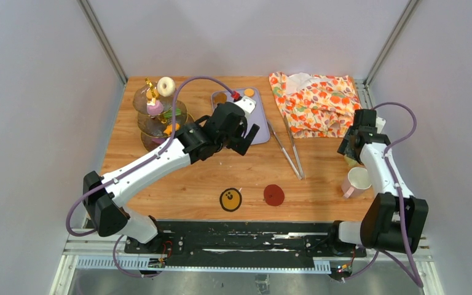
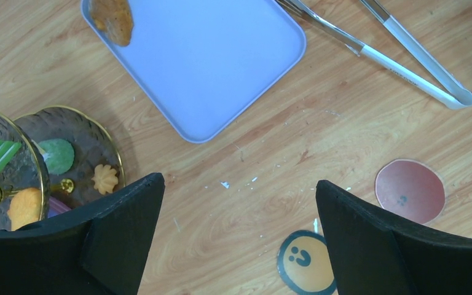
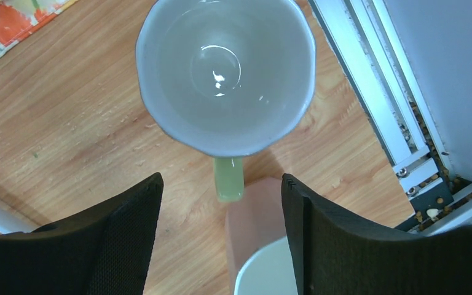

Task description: Serve the afternoon tea

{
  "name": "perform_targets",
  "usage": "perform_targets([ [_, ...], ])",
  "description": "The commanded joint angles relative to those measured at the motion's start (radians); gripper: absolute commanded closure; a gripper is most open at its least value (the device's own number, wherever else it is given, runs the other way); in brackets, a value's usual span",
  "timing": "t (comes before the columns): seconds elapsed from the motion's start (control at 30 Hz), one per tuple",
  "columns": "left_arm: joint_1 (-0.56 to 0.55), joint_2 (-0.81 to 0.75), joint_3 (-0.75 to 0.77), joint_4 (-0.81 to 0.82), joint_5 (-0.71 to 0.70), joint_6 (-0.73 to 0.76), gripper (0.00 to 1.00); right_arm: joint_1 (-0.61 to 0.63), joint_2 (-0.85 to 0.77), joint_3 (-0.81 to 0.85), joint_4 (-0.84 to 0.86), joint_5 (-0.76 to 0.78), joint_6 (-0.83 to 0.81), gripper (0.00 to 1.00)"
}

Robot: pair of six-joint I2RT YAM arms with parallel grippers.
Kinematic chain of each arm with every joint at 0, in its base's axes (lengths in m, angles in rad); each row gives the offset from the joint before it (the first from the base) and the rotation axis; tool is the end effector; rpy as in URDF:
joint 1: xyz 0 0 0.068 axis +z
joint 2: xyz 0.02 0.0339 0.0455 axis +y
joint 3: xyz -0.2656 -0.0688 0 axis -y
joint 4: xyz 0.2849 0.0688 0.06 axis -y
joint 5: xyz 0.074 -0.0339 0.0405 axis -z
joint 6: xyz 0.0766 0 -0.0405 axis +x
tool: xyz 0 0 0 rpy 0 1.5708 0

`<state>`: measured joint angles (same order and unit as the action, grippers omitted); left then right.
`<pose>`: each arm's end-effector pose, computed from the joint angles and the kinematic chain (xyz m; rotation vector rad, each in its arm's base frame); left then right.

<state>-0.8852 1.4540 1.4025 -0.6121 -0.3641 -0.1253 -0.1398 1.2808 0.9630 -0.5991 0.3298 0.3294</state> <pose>0.2689 -0.2856 0.3329 0.6268 2.0971 -0.1632 0.3159 -0.0695 0.2197 0.7020 2.3443 -0.3263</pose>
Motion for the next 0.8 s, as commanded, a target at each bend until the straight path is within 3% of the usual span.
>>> perform_targets([
  [0.0, -0.003, 0.004, 0.045, -0.017, 0.001, 0.022, 0.02, -0.039, 0.055, -0.022, 0.052, -0.047, -0.008, 0.31],
  [0.13, -0.003, 0.008, 0.049, -0.027, 0.002, 0.025, 0.02, -0.047, 0.091, -0.046, 0.101, -0.049, 0.012, 0.35],
  [0.33, -0.003, 0.022, 0.072, -0.056, -0.005, 0.035, 0.02, -0.054, 0.128, -0.074, 0.189, -0.035, 0.024, 0.51],
  [0.43, -0.003, 0.023, 0.077, -0.062, -0.011, 0.036, 0.02, -0.055, 0.126, -0.072, 0.194, -0.045, 0.027, 0.68],
  [0.53, -0.003, 0.021, 0.075, -0.063, -0.018, 0.032, 0.02, -0.054, 0.101, -0.078, 0.196, -0.052, 0.02, 0.75],
  [0.57, -0.003, 0.021, 0.073, -0.064, -0.021, 0.032, 0.02, -0.055, 0.091, -0.082, 0.197, -0.049, 0.017, 0.93],
  [0.6, -0.003, 0.02, 0.071, -0.067, -0.024, 0.03, 0.02, -0.054, 0.081, -0.086, 0.195, -0.047, 0.014, 0.99],
  [0.77, -0.003, 0.013, 0.066, -0.077, -0.043, 0.029, 0.02, -0.053, 0.007, -0.109, 0.193, -0.092, 0.013, 1.0],
])
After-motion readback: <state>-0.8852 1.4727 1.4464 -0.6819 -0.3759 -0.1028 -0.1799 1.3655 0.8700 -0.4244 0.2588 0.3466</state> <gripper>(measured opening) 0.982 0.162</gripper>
